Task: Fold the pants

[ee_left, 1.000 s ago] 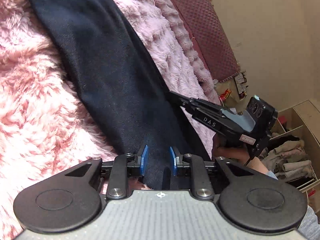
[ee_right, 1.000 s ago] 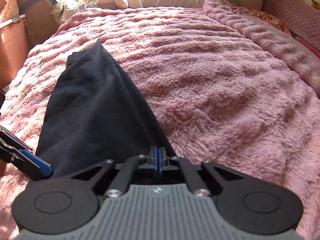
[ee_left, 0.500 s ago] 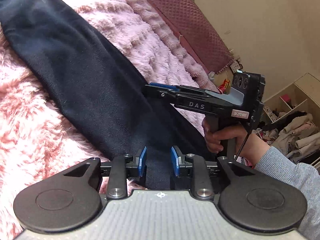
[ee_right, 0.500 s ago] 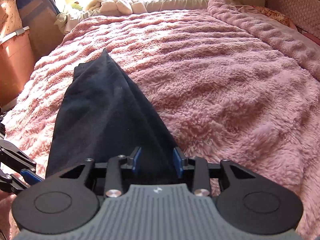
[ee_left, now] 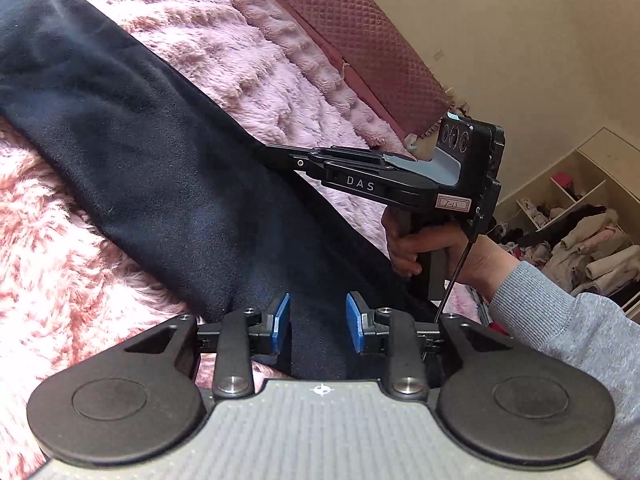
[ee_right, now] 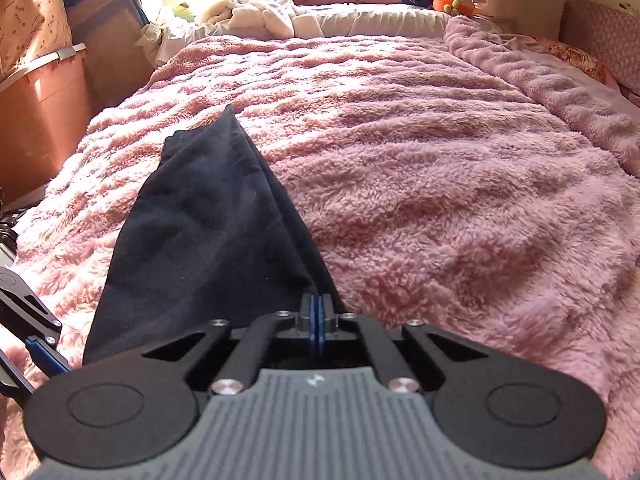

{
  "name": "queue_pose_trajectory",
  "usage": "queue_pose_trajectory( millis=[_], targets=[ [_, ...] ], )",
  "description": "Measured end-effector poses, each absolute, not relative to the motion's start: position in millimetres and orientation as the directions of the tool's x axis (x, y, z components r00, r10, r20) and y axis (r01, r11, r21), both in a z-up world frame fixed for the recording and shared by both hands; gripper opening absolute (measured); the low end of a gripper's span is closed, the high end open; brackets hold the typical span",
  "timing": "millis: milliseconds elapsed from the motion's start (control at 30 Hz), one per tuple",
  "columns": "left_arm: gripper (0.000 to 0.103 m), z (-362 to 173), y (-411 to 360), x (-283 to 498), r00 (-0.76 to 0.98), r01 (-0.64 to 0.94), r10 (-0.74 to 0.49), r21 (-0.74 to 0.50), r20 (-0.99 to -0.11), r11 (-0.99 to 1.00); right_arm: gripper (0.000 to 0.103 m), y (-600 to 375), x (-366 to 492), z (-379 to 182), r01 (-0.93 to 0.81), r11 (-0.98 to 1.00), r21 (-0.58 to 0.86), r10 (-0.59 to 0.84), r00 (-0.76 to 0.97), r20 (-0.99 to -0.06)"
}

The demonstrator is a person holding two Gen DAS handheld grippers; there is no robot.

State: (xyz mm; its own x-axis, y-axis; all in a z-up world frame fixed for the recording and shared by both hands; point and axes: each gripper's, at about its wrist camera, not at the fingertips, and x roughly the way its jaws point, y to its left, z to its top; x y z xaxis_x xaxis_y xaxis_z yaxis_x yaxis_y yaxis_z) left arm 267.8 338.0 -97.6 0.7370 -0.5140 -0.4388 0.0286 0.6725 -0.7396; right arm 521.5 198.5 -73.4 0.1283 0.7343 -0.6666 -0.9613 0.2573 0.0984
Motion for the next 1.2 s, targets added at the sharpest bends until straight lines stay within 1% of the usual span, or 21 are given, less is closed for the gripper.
queue_pose_trajectory(
  millis=[133,233,300,367,467,500,533,567,633,667,700,733,800,867,900,933,967,1100,1167,1200],
  targets=[
    [0.034,-106,335,268,0.715,0.0,-0.51,-0.731,-0.477,0.683,0.0,201,521,-76,-0.96,0.28,0.028,0.728,0.194,-0.657],
    [0.034,-105,334,266,0.713,0.005,-0.51,-0.723,-0.482,0.691,0.0,203,525,-77,-0.952,0.305,0.03,0.735,0.215,-0.643],
    [0.034,-105,332,268,0.702,0.011,-0.516,-0.717,-0.491,0.697,0.0,203,527,-78,-0.937,0.35,0.006,0.72,0.265,-0.641],
    [0.034,-107,331,270,0.694,-0.003,-0.508,-0.708,-0.51,0.706,0.0,200,535,-75,-0.922,0.38,0.075,0.707,0.237,-0.666],
    [0.034,-108,330,270,0.689,-0.016,-0.502,-0.703,-0.523,0.711,0.0,174,533,-57,-0.926,0.369,0.078,0.751,0.248,-0.612],
    [0.034,-106,330,269,0.689,-0.011,-0.505,-0.704,-0.52,0.71,0.0,161,532,-50,-0.93,0.358,0.084,0.762,0.239,-0.602],
    [0.036,-104,330,268,0.69,0.01,-0.516,-0.707,-0.507,0.707,0.001,144,534,-43,-0.927,0.358,0.11,0.757,0.219,-0.616],
    [0.036,-101,327,267,0.692,0.039,-0.529,-0.707,-0.49,0.706,0.003,130,536,-40,-0.92,0.371,0.123,0.738,0.212,-0.641],
    [0.037,-97,321,264,0.687,0.088,-0.557,-0.707,-0.467,0.702,0.023,107,539,-40,-0.91,0.388,0.146,0.692,0.183,-0.699],
    [0.037,-95,316,263,0.683,0.114,-0.569,-0.703,-0.458,0.702,0.028,95,538,-41,-0.909,0.389,0.152,0.667,0.164,-0.727],
    [0.037,-93,311,262,0.678,0.138,-0.578,-0.694,-0.453,0.706,0.037,81,534,-44,-0.909,0.39,0.151,0.644,0.152,-0.75],
    [0.037,-91,305,260,0.674,0.161,-0.584,-0.68,-0.453,0.715,0.041,69,530,-48,-0.905,0.398,0.151,0.628,0.148,-0.764],
    [0.037,-90,293,259,0.661,0.187,-0.583,-0.649,-0.473,0.738,0.041,53,526,-56,-0.895,0.421,0.15,0.612,0.158,-0.775],
    [0.037,-92,287,258,0.643,0.202,-0.59,-0.635,-0.488,0.745,0.039,42,524,-69,-0.884,0.448,0.135,0.579,0.172,-0.797],
    [0.037,-93,286,258,0.639,0.201,-0.591,-0.635,-0.492,0.746,0.028,38,523,-75,-0.882,0.451,0.14,0.576,0.168,-0.8],
    [0.037,-93,286,258,0.637,0.199,-0.593,-0.637,-0.493,0.744,0.009,36,522,-78,-0.884,0.445,0.145,0.585,0.164,-0.795],
    [0.037,-93,288,258,0.635,0.198,-0.596,-0.642,-0.492,0.741,0.003,36,518,-78,-0.893,0.436,0.112,0.588,0.188,-0.786],
    [0.037,-97,301,260,0.63,0.178,-0.603,-0.665,-0.49,0.726,0.0,38,516,-76,-0.887,0.461,0.024,0.581,0.281,-0.764],
    [0.037,-99,310,259,0.634,0.15,-0.6,-0.683,-0.489,0.715,0.0,39,521,-72,-0.852,0.521,-0.053,0.549,0.382,-0.744],
    [0.037,-100,316,258,0.637,0.136,-0.599,-0.694,-0.485,0.707,0.0,38,523,-71,-0.837,0.544,-0.054,0.541,0.399,-0.74]
  ],
)
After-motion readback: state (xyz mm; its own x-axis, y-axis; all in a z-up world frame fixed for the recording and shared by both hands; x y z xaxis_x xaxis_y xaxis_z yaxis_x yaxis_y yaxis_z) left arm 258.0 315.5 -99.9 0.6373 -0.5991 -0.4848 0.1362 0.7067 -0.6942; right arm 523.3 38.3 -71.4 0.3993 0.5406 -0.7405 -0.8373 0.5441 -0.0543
